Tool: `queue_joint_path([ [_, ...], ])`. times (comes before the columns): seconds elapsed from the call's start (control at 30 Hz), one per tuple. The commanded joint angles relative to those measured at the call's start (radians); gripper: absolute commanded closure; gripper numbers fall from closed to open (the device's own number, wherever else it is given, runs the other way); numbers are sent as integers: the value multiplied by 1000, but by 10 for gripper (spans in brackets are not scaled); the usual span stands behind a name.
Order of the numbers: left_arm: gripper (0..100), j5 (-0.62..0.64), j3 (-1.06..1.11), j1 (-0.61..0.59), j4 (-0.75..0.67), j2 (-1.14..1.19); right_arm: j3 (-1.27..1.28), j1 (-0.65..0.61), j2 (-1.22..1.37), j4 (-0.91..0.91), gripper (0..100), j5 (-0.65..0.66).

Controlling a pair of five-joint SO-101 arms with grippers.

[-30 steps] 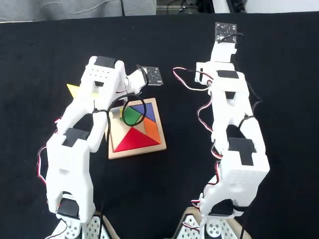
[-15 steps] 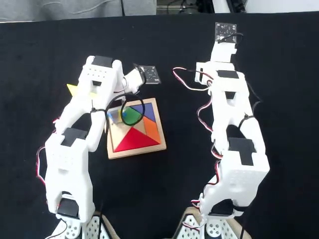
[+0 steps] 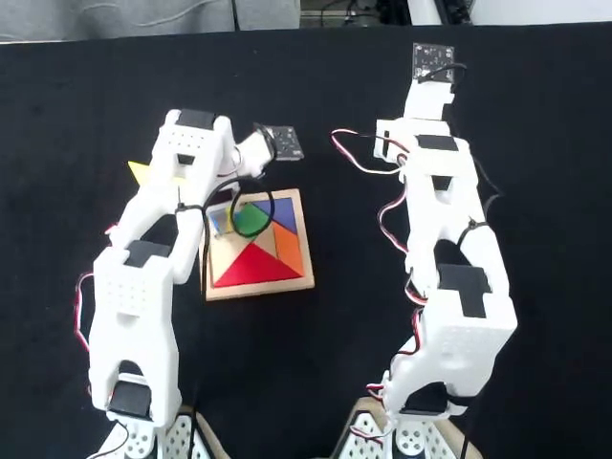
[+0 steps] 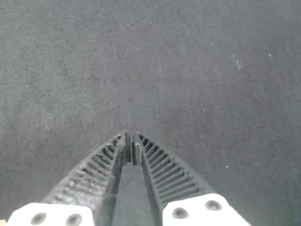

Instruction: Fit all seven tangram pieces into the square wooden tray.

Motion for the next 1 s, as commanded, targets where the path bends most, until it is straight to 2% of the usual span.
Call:
queue_joint_path([
  [0.0,788,81,-128,-7,11,0,-24,2,-27,-12,984,-11],
  [0.13,788,43,-206,-10,95,11,-24,2,-27,-12,984,-11],
  [0.27,788,40,-226,-12,114,11,-24,2,-27,-12,984,-11],
  [0.6,788,38,-234,-12,106,6,-25,2,-27,-12,984,-11],
  [0.77,788,44,-226,-25,35,12,-25,2,-27,-12,984,-11],
  [0.97,788,46,-225,8,38,12,-25,2,-27,-12,984,-11],
])
